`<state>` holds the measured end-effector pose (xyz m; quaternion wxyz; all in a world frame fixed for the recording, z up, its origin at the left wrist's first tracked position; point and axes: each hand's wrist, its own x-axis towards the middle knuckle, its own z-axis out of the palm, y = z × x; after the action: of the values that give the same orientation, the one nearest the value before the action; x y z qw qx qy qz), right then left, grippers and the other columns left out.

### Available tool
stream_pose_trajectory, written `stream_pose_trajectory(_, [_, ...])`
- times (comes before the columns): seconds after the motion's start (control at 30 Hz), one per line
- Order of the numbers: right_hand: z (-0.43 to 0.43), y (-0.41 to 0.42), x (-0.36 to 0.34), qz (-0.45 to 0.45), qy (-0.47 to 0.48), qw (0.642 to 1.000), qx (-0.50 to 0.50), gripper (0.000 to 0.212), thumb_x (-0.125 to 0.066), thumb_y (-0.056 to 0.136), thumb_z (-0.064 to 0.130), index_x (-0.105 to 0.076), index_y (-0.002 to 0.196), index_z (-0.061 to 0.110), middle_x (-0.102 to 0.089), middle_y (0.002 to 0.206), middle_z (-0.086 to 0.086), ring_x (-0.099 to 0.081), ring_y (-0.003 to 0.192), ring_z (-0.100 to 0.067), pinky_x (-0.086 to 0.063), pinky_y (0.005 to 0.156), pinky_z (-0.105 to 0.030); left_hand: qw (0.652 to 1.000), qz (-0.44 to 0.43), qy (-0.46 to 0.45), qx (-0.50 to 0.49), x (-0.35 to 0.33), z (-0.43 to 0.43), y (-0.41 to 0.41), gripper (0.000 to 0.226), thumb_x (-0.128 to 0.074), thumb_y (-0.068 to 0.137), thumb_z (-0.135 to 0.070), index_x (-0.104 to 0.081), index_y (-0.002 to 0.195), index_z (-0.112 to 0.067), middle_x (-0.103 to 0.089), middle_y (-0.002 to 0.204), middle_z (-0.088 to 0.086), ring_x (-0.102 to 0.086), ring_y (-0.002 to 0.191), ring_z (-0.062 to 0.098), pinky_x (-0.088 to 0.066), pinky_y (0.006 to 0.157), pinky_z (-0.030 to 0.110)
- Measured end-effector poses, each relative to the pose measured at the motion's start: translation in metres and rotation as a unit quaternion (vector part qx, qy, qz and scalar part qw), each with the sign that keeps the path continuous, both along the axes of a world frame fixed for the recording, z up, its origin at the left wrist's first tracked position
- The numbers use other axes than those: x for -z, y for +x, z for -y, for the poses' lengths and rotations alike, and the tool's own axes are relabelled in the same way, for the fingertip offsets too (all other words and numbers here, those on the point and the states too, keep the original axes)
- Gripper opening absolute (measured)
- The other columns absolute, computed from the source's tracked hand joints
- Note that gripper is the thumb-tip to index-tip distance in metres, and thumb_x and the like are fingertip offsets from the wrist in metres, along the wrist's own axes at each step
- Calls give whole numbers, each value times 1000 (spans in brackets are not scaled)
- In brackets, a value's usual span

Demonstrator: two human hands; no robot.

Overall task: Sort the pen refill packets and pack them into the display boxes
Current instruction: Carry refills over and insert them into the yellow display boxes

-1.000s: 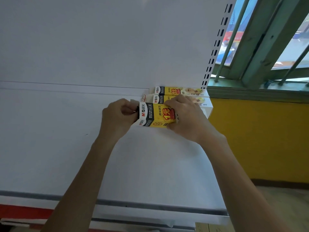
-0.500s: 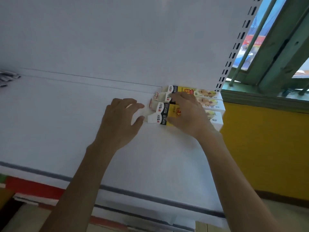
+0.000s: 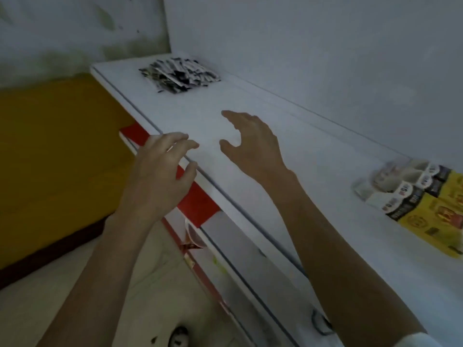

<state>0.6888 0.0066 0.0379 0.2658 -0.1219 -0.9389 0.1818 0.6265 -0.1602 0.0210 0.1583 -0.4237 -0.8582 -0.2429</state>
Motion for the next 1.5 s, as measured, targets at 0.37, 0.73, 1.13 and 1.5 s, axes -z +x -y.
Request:
stream_pose_trajectory(0.37, [60,-175,8,-25,-39,999,24,46,-56,88,24,-45,133,19,-56,122,-1,-52,110,-17,-41,87,-32,1000,3,30,5,-15,61,-181,27,-55,90,-19,-60,117,-15,-58,120,4,-47,112,21,-35,91,32])
stream_pose_trajectory(0.73, [30,-327,13,-33,-87,989,112,44,-58,87,21,-49,130,19,-59,119,-5,-58,100,-21,-49,85,-41,989,45,4,138,6,16,-367,25,-56,90,-20,-61,114,-18,-58,119,2,-51,110,18,-35,87,25])
stream_pose_trajectory(1.13, [-68,-446,10,-15,-86,968,236,36,-57,89,20,-55,125,13,-56,120,-9,-55,102,-21,-38,81,-23,958,87,59,268,-6,-90,-526,21,-59,86,-10,-67,106,-11,-65,103,3,-58,92,16,-40,80,21])
stream_pose_trajectory(1.5, [-71,-477,21,5,20,944,328,18,-49,89,-2,-67,90,-5,-66,89,-19,-59,80,-29,-48,73,-36,888,4,-24,459,10,-191,-601,43,-65,82,-19,-56,123,-15,-55,124,5,-44,115,25,-33,96,36])
